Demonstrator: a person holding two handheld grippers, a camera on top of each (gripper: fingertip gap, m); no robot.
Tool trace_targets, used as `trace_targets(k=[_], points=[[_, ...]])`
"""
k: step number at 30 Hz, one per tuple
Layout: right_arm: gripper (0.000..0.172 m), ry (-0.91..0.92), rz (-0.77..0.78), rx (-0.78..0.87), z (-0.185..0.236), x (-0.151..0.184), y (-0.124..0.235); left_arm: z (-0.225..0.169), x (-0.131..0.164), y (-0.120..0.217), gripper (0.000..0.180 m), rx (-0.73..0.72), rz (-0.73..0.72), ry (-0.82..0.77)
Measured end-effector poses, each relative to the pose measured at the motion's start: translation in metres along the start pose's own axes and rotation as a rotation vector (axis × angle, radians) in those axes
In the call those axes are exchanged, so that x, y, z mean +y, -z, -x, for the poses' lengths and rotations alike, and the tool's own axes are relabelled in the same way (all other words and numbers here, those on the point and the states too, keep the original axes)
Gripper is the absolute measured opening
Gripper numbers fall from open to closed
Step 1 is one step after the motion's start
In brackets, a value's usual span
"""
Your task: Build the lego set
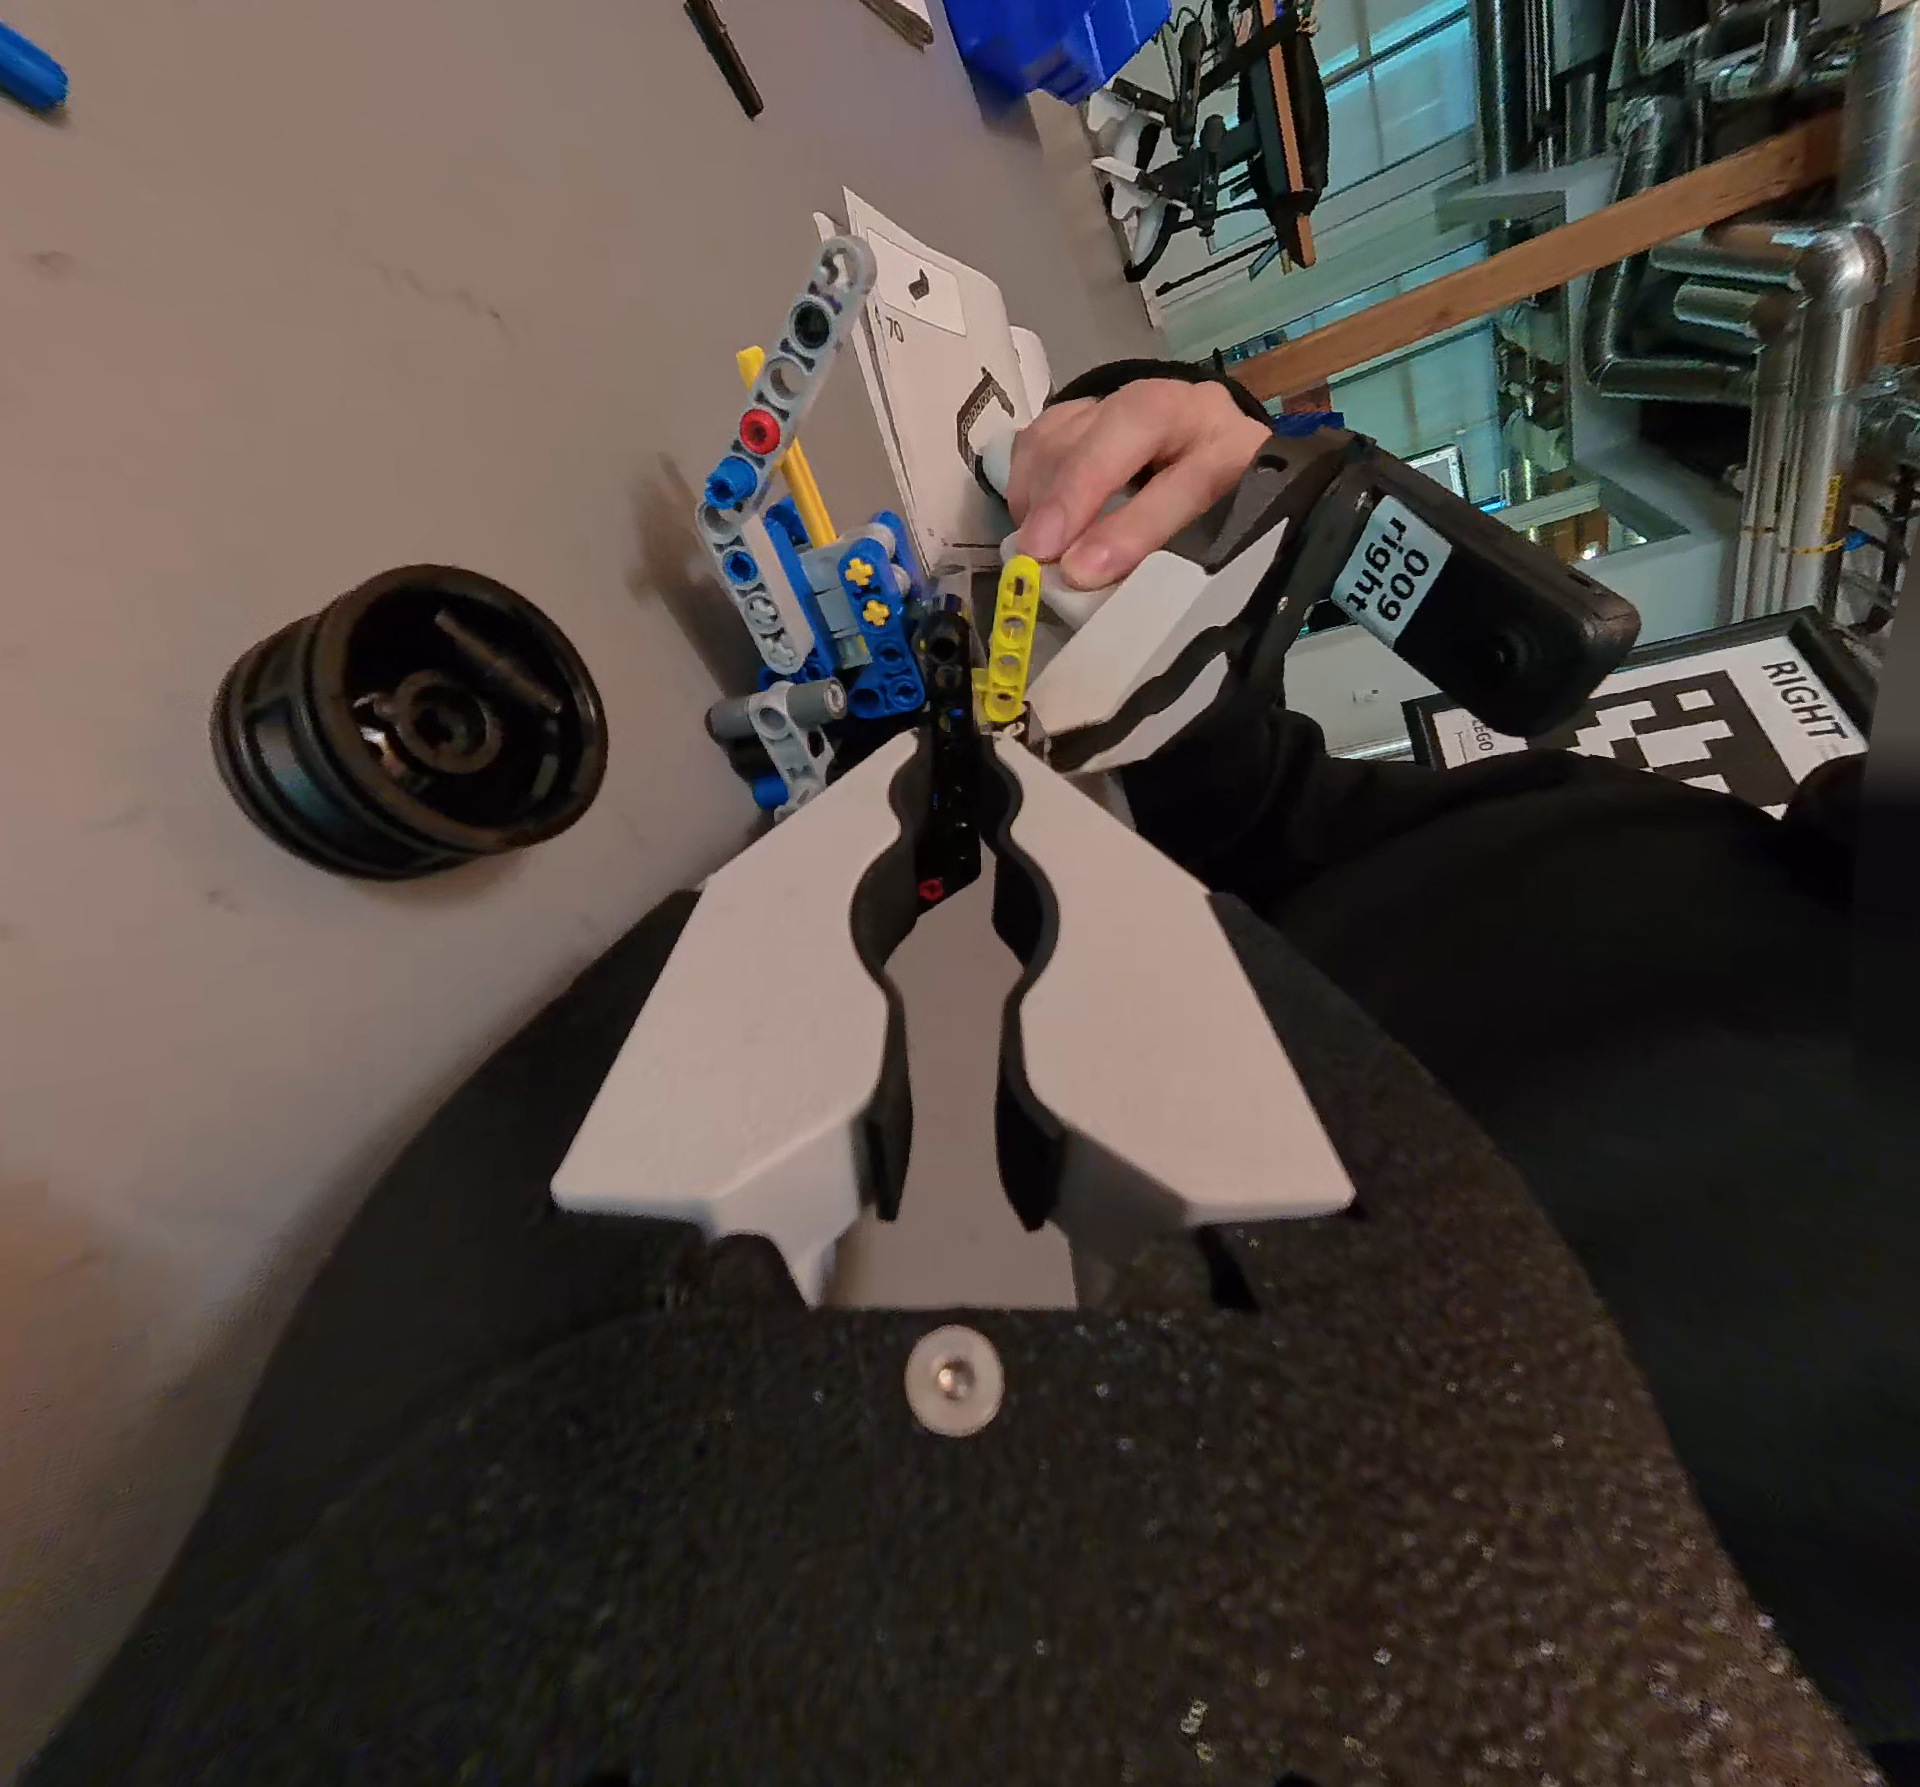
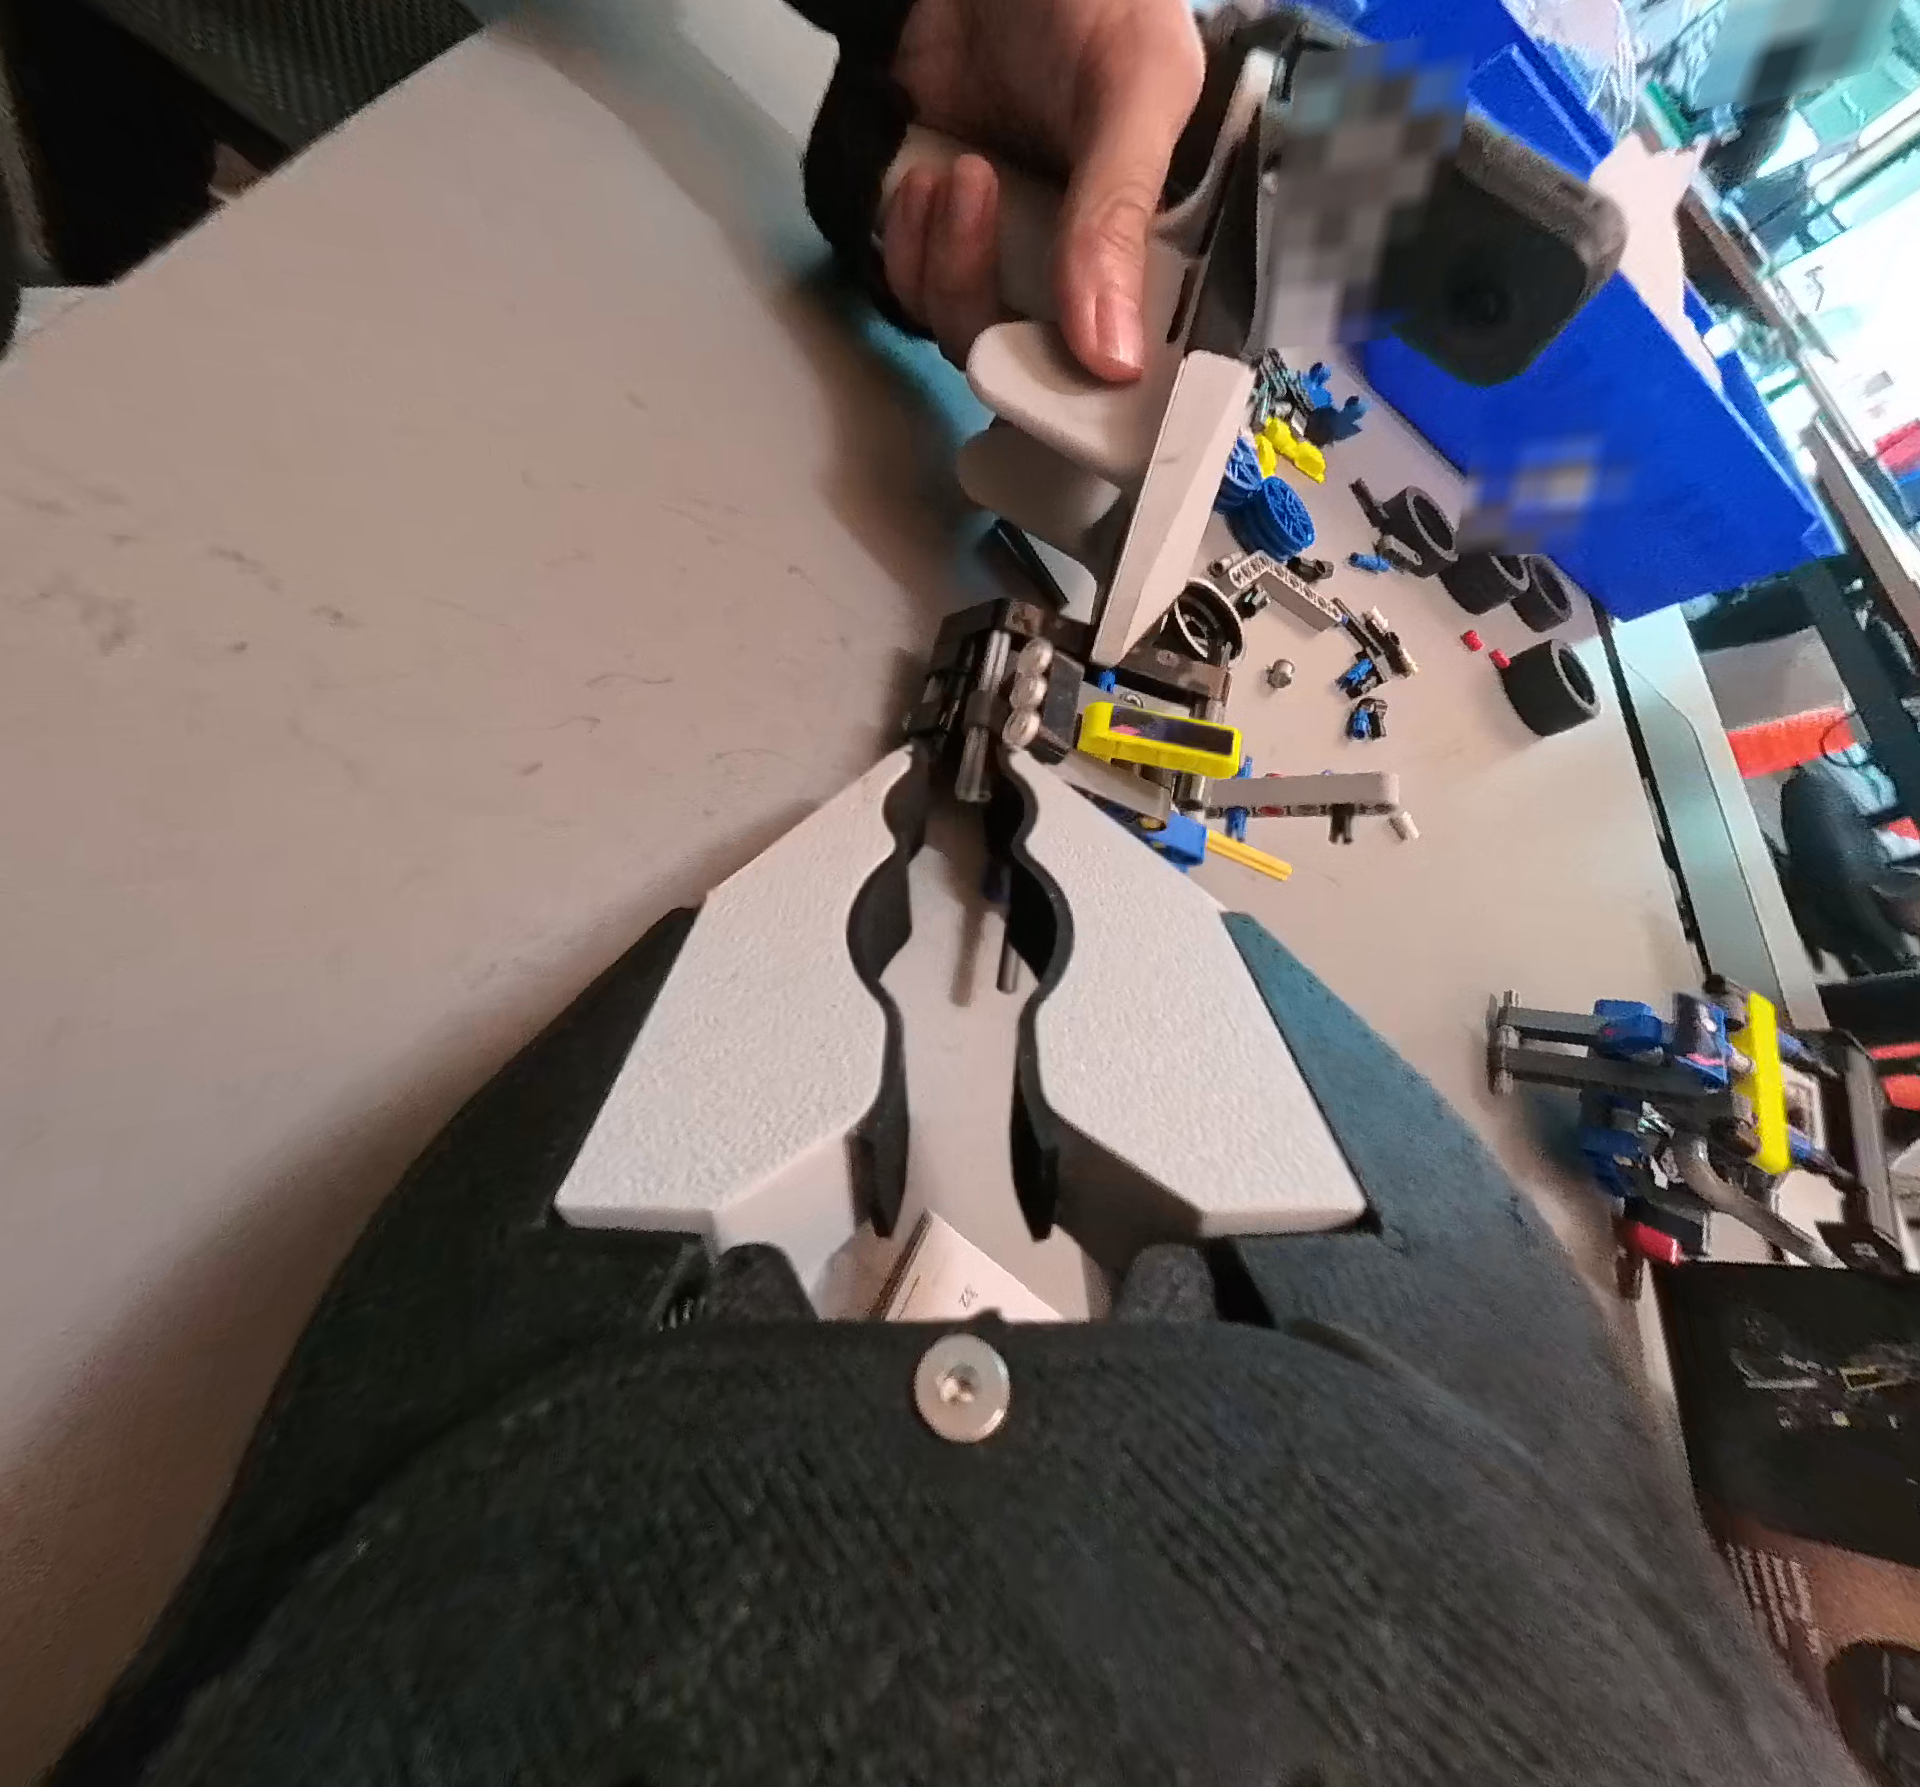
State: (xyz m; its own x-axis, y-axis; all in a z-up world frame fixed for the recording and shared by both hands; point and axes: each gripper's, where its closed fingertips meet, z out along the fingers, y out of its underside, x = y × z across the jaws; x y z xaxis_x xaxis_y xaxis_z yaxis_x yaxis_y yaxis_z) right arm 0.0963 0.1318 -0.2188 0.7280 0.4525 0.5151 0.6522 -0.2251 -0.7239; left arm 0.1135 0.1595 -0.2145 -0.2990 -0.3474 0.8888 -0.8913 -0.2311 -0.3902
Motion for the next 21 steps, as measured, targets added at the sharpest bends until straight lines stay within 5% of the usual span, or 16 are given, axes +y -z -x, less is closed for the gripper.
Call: trace_targets(k=[1, 4, 7, 21], points=[[0.012, -0.003, -0.016, 0.001, -0.001, -0.002, 0.004, 0.000, -0.001, 0.000, 0.004, 0.002, -0.003, 0.004], [0.007, -0.145, -0.039, 0.053, -0.023, 0.004, 0.021, 0.001, -0.002, 0.000, 0.004, 0.008, -0.008, 0.009], [0.021, -0.280, -0.031, 0.028, -0.031, 0.013, 0.022, 0.000, -0.003, -0.001, 0.004, 0.009, -0.007, 0.007], [0.016, -0.210, 0.053, -0.019, -0.031, 0.019, -0.005, 0.003, -0.008, 0.003, 0.004, 0.009, -0.014, 0.017]])
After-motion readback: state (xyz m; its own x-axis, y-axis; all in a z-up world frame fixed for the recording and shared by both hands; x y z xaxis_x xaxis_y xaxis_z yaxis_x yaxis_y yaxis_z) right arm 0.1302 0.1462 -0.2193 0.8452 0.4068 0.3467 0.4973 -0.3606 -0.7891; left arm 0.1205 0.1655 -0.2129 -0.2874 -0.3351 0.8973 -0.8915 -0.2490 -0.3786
